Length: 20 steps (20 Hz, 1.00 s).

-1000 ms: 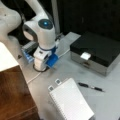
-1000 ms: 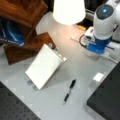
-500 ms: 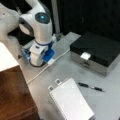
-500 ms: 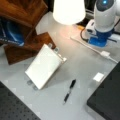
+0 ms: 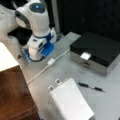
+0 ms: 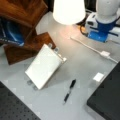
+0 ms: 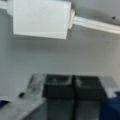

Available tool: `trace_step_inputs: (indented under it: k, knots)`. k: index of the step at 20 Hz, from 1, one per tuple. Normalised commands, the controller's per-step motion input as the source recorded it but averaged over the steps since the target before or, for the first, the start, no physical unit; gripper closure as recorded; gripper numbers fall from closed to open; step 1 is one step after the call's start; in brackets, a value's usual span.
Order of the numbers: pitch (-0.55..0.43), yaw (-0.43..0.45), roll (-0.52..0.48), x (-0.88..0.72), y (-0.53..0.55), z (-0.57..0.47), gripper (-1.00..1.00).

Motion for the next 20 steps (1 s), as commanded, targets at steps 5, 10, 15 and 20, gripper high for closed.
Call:
trace_step_inputs:
  k: [5,10,15,20]
  knots:
    - [-0.020,-0.213,0.084,0.08,0.01,0.22,-1.00]
    - [0.144,-0.226,0.095,0.22,0.06,0.24,-1.00]
    - [0.266,-0.201,0.082,0.30,0.07,0.26,-1.00]
    - [0.340,-0.151,0.072,0.42,0.11,0.28,-1.00]
